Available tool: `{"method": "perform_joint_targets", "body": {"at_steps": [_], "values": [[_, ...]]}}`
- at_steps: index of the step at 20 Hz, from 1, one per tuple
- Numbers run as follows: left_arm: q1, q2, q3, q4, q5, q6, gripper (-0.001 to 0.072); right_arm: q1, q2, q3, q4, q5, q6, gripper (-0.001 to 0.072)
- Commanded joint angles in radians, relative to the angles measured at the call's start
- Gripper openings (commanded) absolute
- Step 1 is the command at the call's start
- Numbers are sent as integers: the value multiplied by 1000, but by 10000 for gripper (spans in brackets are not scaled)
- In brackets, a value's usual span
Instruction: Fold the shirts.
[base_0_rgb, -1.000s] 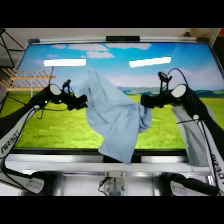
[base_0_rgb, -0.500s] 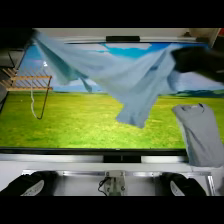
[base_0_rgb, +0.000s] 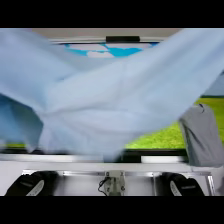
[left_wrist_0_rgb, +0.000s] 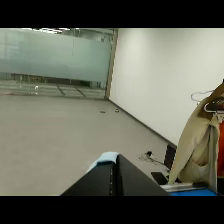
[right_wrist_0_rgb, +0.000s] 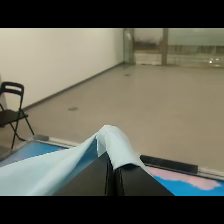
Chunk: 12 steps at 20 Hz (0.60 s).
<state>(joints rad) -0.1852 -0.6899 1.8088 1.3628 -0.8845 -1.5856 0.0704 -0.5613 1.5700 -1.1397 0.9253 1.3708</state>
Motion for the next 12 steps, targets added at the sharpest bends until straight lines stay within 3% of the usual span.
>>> {"method": "perform_joint_targets", "body": {"at_steps": [1, 4, 6, 9, 12], "values": [[0, -26, -39, 87, -87, -8, 25, -1, -29, 6, -116, 125, 58, 52], [0, -134, -121, 96, -85, -14, 25, -1, -171, 2, -227, 306, 100, 53], [0, -240, -174, 102, -85, -15, 26, -1, -290, -29, -293, 312, 120, 53], [0, -453, -209, 105, -55, -15, 26, -1, -517, -59, -417, 210, 170, 53], [0, -674, -209, 92, 93, -16, 27, -1, -752, -59, -474, 1, 258, 52]]}}
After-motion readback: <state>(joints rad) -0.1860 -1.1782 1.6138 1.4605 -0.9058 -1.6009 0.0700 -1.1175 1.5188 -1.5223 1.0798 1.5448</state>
